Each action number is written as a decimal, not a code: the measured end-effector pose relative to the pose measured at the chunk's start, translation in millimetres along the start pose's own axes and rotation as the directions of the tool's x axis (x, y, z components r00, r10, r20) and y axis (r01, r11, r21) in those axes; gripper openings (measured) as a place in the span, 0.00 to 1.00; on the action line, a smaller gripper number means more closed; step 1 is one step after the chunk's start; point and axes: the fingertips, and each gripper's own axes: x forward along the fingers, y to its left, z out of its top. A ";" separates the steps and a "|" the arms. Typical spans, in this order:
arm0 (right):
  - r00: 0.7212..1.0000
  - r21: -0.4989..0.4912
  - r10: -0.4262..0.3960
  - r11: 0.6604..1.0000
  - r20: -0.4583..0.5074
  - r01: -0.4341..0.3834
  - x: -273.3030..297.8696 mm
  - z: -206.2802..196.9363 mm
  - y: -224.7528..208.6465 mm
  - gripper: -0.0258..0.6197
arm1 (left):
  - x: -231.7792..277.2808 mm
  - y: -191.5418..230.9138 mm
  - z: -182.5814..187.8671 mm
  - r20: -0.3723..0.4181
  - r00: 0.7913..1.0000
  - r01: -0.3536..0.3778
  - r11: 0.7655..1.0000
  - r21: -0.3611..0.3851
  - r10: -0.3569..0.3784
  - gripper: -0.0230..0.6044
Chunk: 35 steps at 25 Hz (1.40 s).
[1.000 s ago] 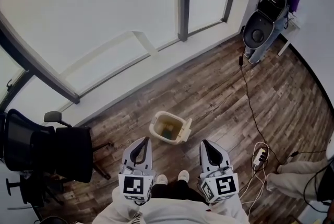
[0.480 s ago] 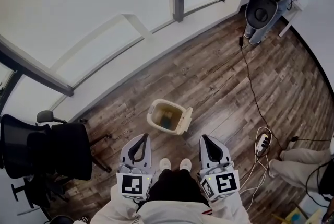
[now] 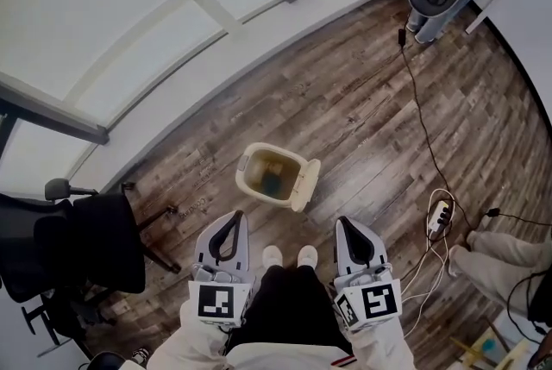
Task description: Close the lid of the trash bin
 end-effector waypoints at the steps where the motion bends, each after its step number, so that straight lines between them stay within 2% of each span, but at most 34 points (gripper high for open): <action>1: 1.000 0.003 -0.002 1.000 -0.006 0.002 4.9 -7.3 -2.8 0.08 | 5.5 0.7 -6.6 -0.001 1.000 0.000 1.000 -0.004 0.000 0.05; 7: 0.999 0.023 -0.004 1.000 -0.040 0.005 37.6 -56.7 -17.7 0.08 | 36.5 7.3 -60.2 -0.048 0.999 -0.009 1.000 -0.015 0.008 0.05; 15: 0.996 0.043 -0.014 0.999 -0.092 0.018 77.2 -140.9 -43.0 0.08 | 77.3 14.5 -149.2 -0.099 0.995 -0.035 0.998 -0.048 0.031 0.05; 22: 0.992 0.021 0.005 1.000 -0.124 -0.002 110.5 -206.3 -61.9 0.08 | 116.0 15.6 -205.9 -0.098 0.995 -0.022 0.999 -0.037 0.018 0.05; 28: 0.987 0.017 0.029 0.999 -0.158 -0.027 136.2 -249.5 -69.1 0.08 | 139.5 29.8 -239.7 -0.100 0.994 -0.038 0.999 -0.038 0.034 0.05; 35: 0.976 0.003 0.064 0.998 -0.208 -0.065 150.9 -273.6 -64.8 0.08 | 141.8 38.7 -256.7 -0.114 0.993 -0.052 0.996 -0.071 0.044 0.05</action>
